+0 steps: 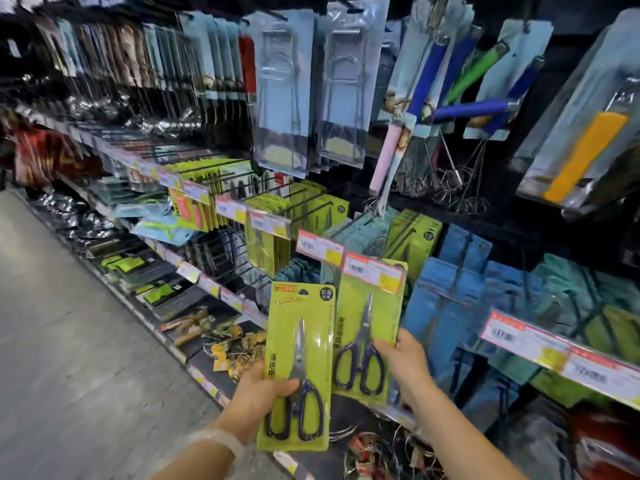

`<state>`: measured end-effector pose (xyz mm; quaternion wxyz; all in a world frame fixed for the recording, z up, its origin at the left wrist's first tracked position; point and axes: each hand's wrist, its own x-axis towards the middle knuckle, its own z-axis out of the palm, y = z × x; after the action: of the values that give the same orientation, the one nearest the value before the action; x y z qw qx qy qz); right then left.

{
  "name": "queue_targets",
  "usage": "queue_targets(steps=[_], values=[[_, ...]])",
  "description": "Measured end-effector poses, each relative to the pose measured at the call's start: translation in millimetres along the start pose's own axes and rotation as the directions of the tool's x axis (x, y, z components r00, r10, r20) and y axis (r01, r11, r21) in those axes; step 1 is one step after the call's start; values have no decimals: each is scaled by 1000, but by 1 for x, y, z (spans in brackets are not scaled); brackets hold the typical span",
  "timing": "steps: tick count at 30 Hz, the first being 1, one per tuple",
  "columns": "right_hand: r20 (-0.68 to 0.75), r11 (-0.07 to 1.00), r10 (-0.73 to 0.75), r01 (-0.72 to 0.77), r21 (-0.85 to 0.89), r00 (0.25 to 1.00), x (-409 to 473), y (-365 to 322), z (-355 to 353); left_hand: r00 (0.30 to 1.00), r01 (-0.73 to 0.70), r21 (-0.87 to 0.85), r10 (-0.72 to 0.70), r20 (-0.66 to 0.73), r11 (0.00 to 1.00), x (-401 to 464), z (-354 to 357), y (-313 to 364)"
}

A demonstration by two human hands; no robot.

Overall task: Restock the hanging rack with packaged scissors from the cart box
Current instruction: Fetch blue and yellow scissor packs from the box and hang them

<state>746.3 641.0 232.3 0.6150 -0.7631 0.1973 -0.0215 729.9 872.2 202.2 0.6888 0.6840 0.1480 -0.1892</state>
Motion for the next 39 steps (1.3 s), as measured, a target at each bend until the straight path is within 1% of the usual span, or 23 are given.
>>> queue_targets(steps=[2, 5, 7, 8, 12, 17, 19, 21, 23, 24, 25, 27, 28, 29, 30, 31, 34, 36, 39], values=[[-41, 999, 27, -26, 34, 999, 6, 0, 4, 999, 23, 5, -23, 37, 1000, 14, 0, 3], [-88, 995, 78, -72, 71, 993, 9, 5, 9, 994, 36, 60, -42, 97, 998, 37, -3, 9], [-104, 992, 111, -104, 64, 988, 10, 9, 13, 988, 29, 83, -41, 148, 996, 47, -5, 17], [-112, 991, 127, -121, 51, 986, 11, 9, 15, 985, 28, 126, -48, 163, 992, 51, -7, 22], [-148, 985, 174, -170, 41, 973, 19, 3, 24, 964, -39, 211, -19, 264, 977, 63, -13, 38], [-222, 978, 201, -210, -14, 954, 30, -3, 30, 949, -108, 285, 13, 316, 952, 74, -21, 48], [-286, 967, 210, -241, -77, 935, 32, 0, 34, 936, -135, 306, 20, 351, 943, 78, -23, 51], [-403, 947, 189, -275, -166, 895, 29, 4, 38, 931, -126, 304, 7, 366, 944, 81, -23, 54], [-501, 958, 120, -233, -169, 857, 19, 3, 43, 924, -112, 291, -7, 382, 950, 85, -22, 55], [-489, 969, 93, -192, -156, 867, 12, 1, 47, 924, -103, 294, -19, 383, 950, 87, -21, 56], [-421, 979, 75, -148, -142, 904, 4, -1, 51, 917, -105, 290, -21, 399, 951, 88, -18, 56], [-182, 983, 105, -130, -129, 978, -15, -8, 65, 913, -109, 299, -23, 407, 948, 90, -13, 55], [-86, 981, 122, -133, -138, 989, -23, -10, 73, 912, -99, 300, -34, 410, 949, 89, -10, 54], [-50, 982, 118, -124, -144, 992, -28, -9, 80, 908, -91, 301, -45, 415, 949, 90, -8, 52], [-70, 986, 104, -112, -125, 992, -30, -6, 85, 904, -88, 313, -56, 423, 946, 89, -5, 50], [-119, 990, 95, -106, -89, 988, -32, -4, 88, 903, -92, 331, -61, 425, 939, 89, -2, 47], [-233, 997, 68, -76, -26, 970, -36, 0, 87, 893, -158, 403, -43, 447, 902, 87, 8, 44], [-271, 998, 50, -59, -28, 961, -37, -1, 81, 886, -252, 420, 34, 462, 872, 80, 17, 50], [-318, 999, 10, -25, -42, 948, -32, -9, 65, 851, -393, 410, 157, 501, 823, 78, 36, 60]])
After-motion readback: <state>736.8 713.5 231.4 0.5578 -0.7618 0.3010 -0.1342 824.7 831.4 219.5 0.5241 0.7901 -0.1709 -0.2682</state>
